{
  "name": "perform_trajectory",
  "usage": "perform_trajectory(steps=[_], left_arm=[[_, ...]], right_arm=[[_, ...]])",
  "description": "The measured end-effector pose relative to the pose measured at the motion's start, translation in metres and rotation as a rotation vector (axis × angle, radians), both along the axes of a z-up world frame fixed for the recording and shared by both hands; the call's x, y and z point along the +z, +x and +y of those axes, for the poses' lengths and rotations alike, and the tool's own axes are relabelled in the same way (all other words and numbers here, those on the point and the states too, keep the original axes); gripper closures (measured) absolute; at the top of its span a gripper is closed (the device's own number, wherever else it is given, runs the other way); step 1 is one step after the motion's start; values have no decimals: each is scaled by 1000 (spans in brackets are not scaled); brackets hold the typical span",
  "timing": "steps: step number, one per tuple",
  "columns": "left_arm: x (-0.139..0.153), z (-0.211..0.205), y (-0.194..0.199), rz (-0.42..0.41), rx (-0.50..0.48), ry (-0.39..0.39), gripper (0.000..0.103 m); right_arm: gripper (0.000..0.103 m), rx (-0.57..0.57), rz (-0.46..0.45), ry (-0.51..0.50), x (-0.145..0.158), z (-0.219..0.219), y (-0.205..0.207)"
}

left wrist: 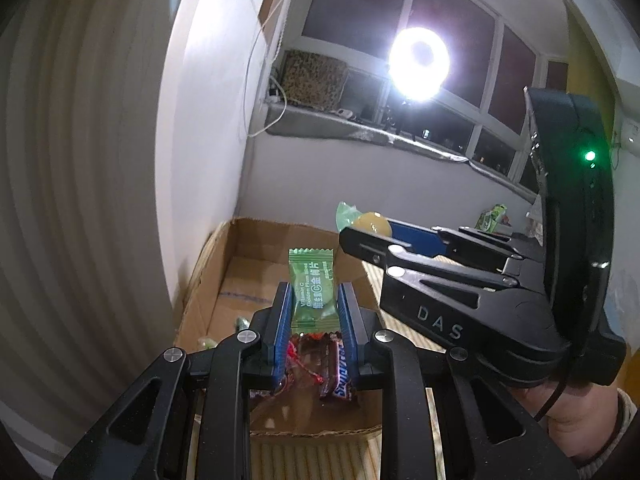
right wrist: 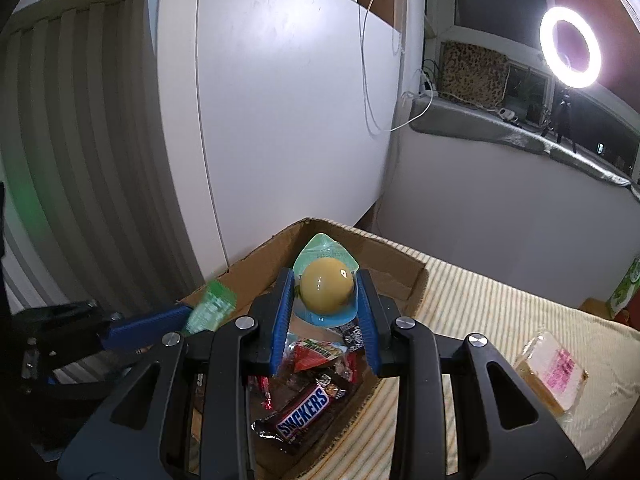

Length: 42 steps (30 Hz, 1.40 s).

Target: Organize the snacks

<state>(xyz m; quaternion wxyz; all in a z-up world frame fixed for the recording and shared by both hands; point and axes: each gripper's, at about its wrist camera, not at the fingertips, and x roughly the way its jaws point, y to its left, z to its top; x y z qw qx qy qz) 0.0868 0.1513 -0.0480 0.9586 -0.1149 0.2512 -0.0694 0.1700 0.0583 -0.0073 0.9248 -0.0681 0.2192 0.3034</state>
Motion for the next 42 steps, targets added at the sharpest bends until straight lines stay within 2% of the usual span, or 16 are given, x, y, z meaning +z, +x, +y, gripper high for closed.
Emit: perform_trajectory(steps=[9, 11, 12, 13, 14, 16, 18, 21, 32, 38, 42], left_arm=[[-26, 6, 15, 89, 17, -29, 82], [-30, 7, 17, 104, 36, -25, 81], [-32, 8, 17, 109, 49, -21, 79], [-33, 9, 18, 119, 73, -14, 66], [-35, 13, 16, 132, 109, -1, 58], [-35, 19, 10, 134, 163, -1, 28], [-33, 25, 4, 115, 190, -22, 23], [-29, 27, -2, 118, 204, -44, 23], [-12, 20, -31, 86, 233, -16, 23], [-8, 12, -30, 74, 243, -6, 23], [-4, 9, -36, 59, 242, 2, 23]], right_arm=[[69, 34, 51, -24, -25, 10, 22], [62, 43, 64, -49, -30, 13, 23], [54, 32, 56, -52, -31, 12, 24], [46, 20, 43, -41, -31, 9, 23], [43, 19, 40, -20, -30, 4, 22], [39, 15, 29, -9, -28, -2, 18], [39, 20, 16, -9, -26, -4, 12], [39, 19, -10, -19, -23, -7, 0], [36, 20, -36, 11, -14, -26, -25], [35, 7, -62, 46, -8, -36, -33], [15, -22, -76, 65, -7, -43, -36]])
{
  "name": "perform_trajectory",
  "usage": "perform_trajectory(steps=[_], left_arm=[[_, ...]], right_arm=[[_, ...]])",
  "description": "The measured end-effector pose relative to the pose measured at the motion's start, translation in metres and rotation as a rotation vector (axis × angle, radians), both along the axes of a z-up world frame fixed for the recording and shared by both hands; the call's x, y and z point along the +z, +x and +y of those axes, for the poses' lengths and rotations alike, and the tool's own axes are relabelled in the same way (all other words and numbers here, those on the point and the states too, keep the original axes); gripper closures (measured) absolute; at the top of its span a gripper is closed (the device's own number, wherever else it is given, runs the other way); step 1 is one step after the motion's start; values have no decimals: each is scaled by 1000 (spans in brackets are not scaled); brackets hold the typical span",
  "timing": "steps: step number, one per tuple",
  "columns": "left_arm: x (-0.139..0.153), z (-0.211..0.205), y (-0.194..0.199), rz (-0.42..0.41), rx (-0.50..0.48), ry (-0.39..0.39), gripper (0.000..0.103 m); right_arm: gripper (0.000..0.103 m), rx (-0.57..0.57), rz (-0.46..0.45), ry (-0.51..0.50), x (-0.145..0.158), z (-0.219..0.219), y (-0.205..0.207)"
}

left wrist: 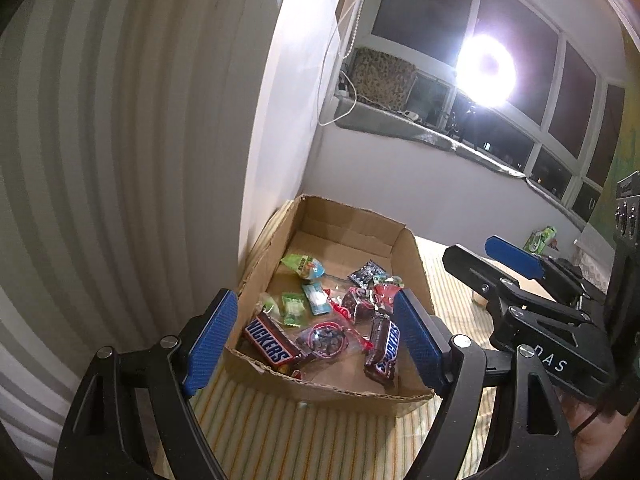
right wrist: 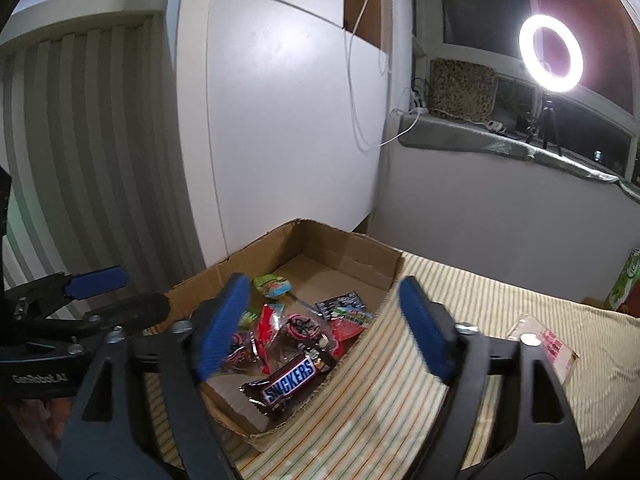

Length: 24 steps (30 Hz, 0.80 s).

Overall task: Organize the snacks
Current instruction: 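Open both tools to drop the green candy and yellow ball candy into the box, then move both open tools toward the bagged bread loaf on the bed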

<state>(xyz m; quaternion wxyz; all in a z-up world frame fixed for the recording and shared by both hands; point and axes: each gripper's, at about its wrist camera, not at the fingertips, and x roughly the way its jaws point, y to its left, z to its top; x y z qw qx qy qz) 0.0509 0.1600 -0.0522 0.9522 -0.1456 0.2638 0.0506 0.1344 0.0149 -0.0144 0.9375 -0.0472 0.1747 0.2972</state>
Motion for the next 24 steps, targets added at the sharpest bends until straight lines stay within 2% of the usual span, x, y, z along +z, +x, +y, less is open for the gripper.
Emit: perform_trajectory(steps=[5, 10, 14, 18, 24], left_arm=[[1, 2, -2, -32, -11, -2, 23], [2, 10, 0, -43, -13, 10, 23], [9, 15, -3, -43, 13, 13, 23], [19, -2, -8, -61, 0, 54, 23], [31, -53, -11, -96, -54, 109, 22]], right_arm=[[0, -52, -21, -7, 4, -2, -1], [0, -118, -4, -49, 0, 6, 3], [0, -137, -4, -43, -7, -2, -4], [0, -155, 7, -28, -13, -26, -11], [0, -226, 30, 7, -22, -93, -15]])
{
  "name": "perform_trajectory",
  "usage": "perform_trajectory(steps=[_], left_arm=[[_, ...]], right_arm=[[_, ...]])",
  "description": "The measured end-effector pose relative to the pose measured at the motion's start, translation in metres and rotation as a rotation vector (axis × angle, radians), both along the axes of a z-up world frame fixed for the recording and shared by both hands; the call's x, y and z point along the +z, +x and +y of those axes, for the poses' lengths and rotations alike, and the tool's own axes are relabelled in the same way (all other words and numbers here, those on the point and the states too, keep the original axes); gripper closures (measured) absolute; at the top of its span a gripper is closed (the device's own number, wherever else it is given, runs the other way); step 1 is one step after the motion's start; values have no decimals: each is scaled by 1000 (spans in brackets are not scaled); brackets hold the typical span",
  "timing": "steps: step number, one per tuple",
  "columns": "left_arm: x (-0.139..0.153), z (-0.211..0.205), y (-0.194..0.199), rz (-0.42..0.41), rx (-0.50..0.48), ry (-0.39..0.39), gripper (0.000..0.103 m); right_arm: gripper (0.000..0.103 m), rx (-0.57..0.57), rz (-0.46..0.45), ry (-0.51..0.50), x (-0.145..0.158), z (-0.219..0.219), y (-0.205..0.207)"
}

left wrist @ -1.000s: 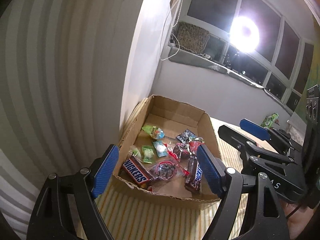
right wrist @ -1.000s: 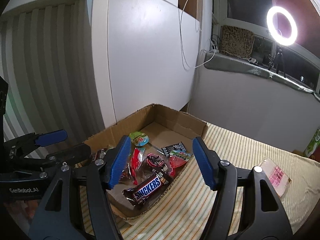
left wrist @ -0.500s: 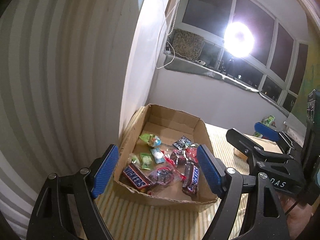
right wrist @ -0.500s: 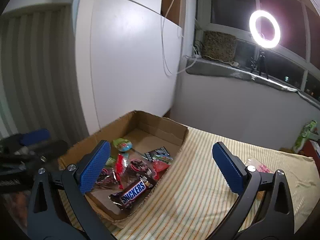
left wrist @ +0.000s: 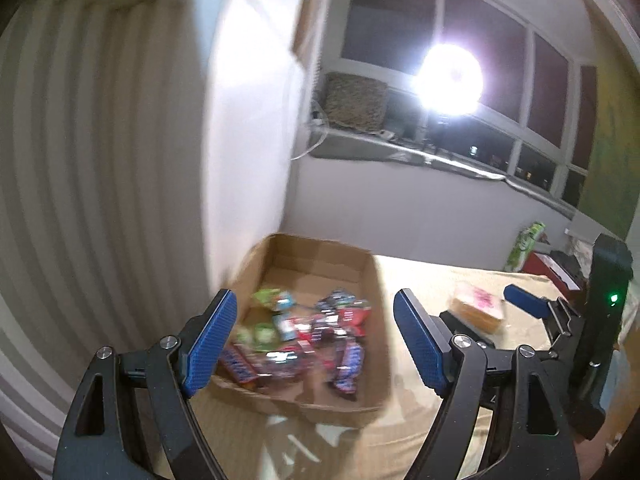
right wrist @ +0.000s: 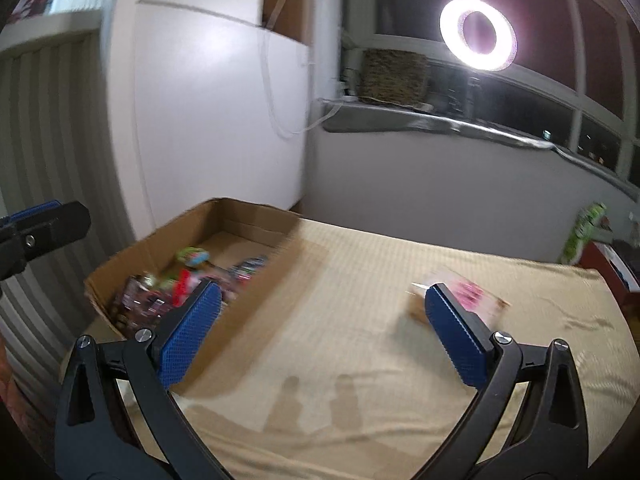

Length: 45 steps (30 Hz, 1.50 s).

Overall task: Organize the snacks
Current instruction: 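Move both open tools toward the bagged bread loaf on the bed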

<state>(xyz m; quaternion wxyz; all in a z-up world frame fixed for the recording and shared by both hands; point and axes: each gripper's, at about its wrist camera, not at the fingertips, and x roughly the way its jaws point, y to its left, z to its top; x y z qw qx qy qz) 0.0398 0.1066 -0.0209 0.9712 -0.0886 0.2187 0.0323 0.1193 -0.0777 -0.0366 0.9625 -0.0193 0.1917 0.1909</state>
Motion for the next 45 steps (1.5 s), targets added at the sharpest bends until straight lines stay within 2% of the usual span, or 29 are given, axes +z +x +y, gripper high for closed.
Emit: perform_trajectory(steps=[7, 11, 19, 27, 34, 41, 45], left_arm=[[8, -85, 11, -23, -123, 78, 22], [7, -124, 16, -24, -188, 115, 22], [9, -157, 19, -17, -251, 150, 22], [4, -165, 29, 10, -268, 148, 22], [-20, -171, 82, 98, -286, 110, 22], [-59, -176, 167, 235, -305, 27, 22], [-72, -175, 202, 294, -325, -37, 22]], right_arm=[[0, -130, 35, 68, -17, -95, -3], [0, -183, 40, 100, -21, -133, -9], [0, -202, 38, 122, -20, -153, -14], [0, -225, 63, 110, -26, -163, 1], [0, -237, 168, 73, -47, -171, 46], [0, -233, 276, 106, -61, -179, 98], [0, -202, 340, 131, -65, -176, 122]])
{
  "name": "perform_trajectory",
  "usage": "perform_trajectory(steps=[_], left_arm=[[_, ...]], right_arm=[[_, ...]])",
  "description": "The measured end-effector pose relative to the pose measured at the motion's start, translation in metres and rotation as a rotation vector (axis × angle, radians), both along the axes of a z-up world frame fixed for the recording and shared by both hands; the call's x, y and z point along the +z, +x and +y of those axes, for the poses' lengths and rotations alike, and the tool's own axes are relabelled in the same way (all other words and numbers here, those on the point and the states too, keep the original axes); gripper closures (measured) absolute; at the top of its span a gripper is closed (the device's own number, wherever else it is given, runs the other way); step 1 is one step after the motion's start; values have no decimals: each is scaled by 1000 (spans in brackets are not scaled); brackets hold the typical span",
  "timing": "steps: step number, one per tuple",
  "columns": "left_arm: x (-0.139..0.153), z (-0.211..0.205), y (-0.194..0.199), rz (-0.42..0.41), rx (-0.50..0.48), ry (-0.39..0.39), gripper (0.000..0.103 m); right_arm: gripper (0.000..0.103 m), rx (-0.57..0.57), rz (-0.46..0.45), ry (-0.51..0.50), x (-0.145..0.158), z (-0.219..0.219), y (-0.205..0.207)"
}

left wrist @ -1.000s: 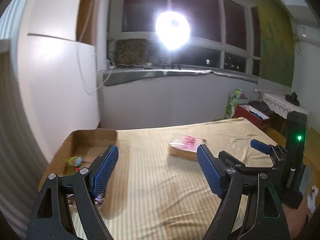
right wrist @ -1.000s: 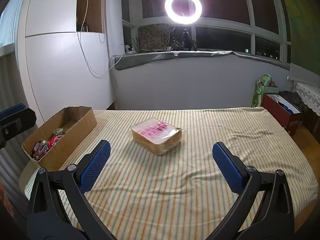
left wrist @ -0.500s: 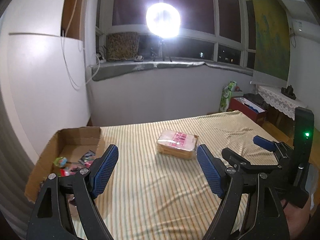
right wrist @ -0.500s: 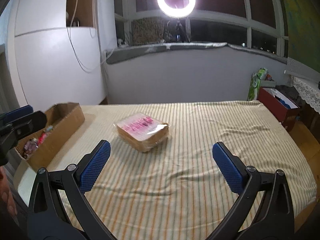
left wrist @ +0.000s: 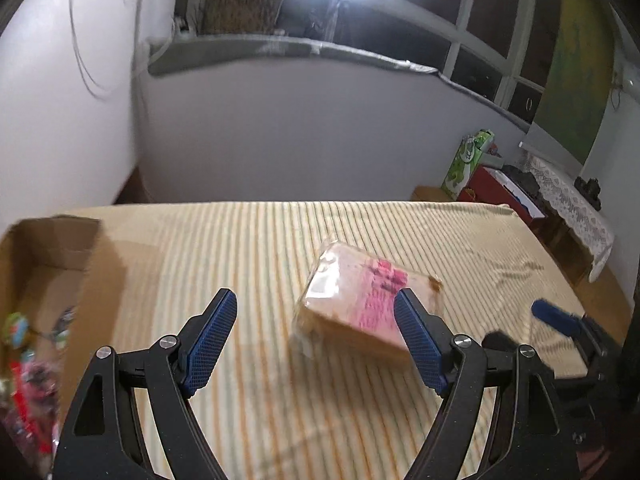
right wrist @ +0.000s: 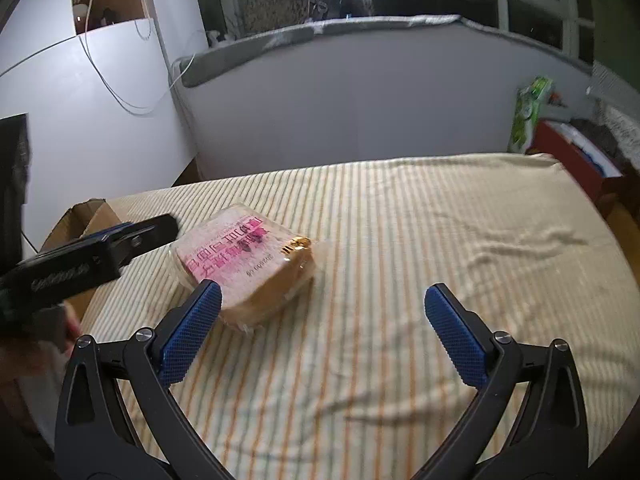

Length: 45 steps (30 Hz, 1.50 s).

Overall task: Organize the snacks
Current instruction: 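Move both open tools toward the bagged bread loaf on the bed, then grasp the bagged bread loaf with the left tool, then lift the bread loaf with the left tool and carry it over the box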

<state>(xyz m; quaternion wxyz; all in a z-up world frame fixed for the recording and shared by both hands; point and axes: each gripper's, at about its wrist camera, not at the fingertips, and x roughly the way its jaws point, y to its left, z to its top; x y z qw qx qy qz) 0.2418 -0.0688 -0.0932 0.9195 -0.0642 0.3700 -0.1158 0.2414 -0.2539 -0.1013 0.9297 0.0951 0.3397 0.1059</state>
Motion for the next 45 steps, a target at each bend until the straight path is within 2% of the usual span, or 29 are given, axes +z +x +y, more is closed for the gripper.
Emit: perform_trajectory(steps=[5, 13, 14, 16, 17, 18, 20, 21, 23, 30, 40, 45], left_arm=[[-13, 4, 33, 97, -32, -115, 22], [-26, 2, 56, 134, -62, -128, 22], [-29, 0, 59, 150, -76, -138, 22], [-35, -3, 61, 171, -101, -141, 23], [-38, -6, 59, 170, -116, -133, 24], [-38, -9, 61, 170, -123, -124, 25], [-40, -12, 59, 161, -147, -137, 37], [-40, -14, 57, 154, -157, -133, 38], [-38, -18, 55, 132, -160, -113, 39], [-32, -14, 44, 115, -149, -114, 41], [-29, -21, 30, 100, -140, -121, 41], [-18, -27, 23, 74, -143, -117, 41]], right_arm=[[0, 53, 57, 57, -11, 10, 19], [0, 78, 95, 66, -23, 29, 35], [2, 82, 99, 69, -25, 31, 37], [13, 108, 114, 92, -31, 35, 42], [16, 125, 118, 112, -33, 36, 43], [27, 144, 121, 131, -36, 36, 45], [30, 165, 117, 149, -37, 38, 47], [31, 170, 116, 144, -37, 39, 47], [32, 178, 115, 132, -35, 41, 47], [34, 154, 91, 76, -26, 47, 35], [34, 136, 69, 71, -22, 39, 18], [34, 127, 22, 73, -4, 29, 1]])
